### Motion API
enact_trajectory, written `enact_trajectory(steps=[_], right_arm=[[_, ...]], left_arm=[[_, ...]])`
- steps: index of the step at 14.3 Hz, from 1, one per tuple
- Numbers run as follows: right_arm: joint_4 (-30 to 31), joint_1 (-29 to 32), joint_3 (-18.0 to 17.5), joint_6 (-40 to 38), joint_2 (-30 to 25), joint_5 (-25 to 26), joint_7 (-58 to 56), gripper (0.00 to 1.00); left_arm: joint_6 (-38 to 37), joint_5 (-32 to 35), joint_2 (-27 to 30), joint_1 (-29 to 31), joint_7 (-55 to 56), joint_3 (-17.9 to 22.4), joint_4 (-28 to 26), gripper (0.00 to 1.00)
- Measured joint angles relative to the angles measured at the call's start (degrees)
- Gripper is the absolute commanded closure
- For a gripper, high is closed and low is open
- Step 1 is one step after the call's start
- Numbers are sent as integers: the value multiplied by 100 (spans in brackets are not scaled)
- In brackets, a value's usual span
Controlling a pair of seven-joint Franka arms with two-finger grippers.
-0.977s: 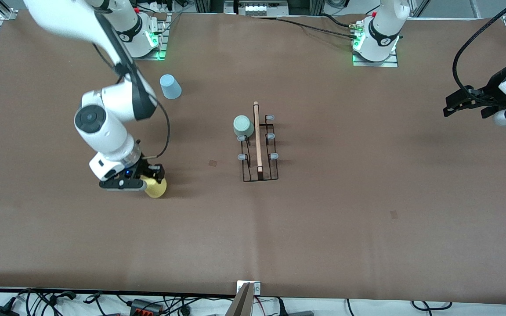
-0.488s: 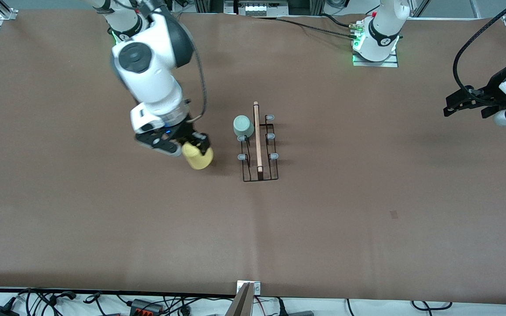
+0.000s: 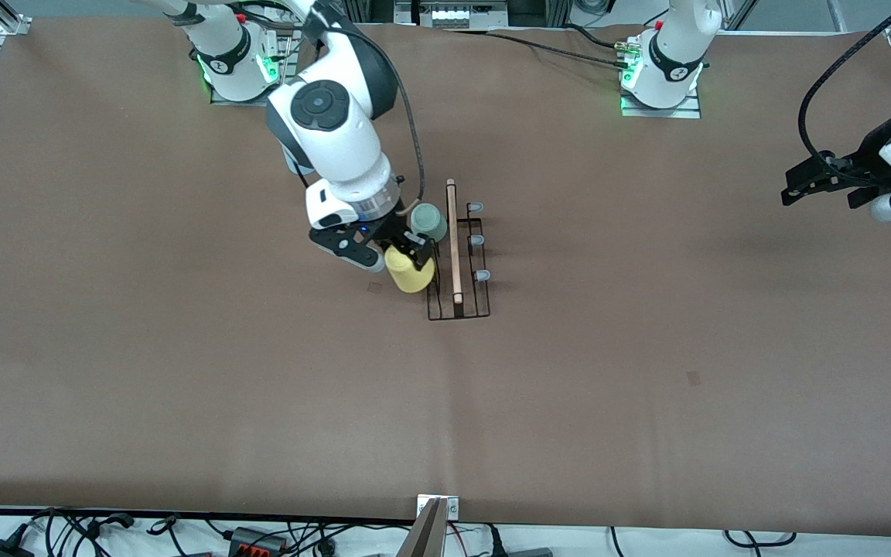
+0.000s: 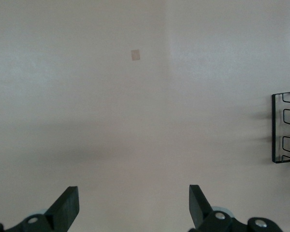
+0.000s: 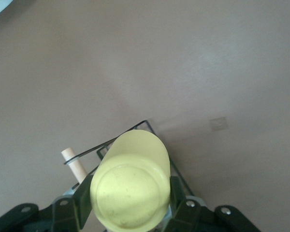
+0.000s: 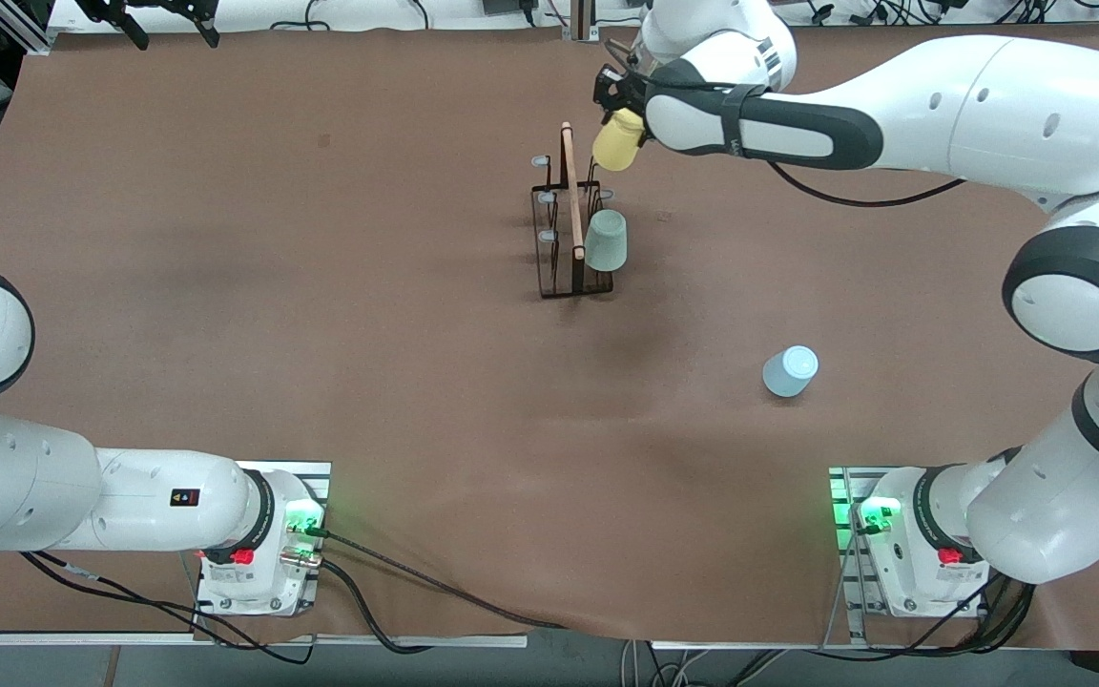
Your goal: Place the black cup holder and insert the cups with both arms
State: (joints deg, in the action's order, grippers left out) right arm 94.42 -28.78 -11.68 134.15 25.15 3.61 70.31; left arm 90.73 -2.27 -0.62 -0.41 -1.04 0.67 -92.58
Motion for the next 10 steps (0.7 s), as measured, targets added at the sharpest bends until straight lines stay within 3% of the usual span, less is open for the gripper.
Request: enact_trajectory(steps=[4,5,6,7,10], right_arm=[[-24,-65,1,56,166,6,1,83],[-25,-79,0,56,188,7,-16,57],[-28,-88,1,56,209,8,-23,8],[-33,-92,1,57,223,8,-25,0],[-63,-91,22,9,217,33,-212,0]], left_arm=[[0,0,0,1,0,0,0,0],[0,0,0,1,0,0,0,0],[0,0,0,1,0,0,0,0],[-1,0,0,1,0,0,0,0],[-1,0,0,1,0,0,0,0]])
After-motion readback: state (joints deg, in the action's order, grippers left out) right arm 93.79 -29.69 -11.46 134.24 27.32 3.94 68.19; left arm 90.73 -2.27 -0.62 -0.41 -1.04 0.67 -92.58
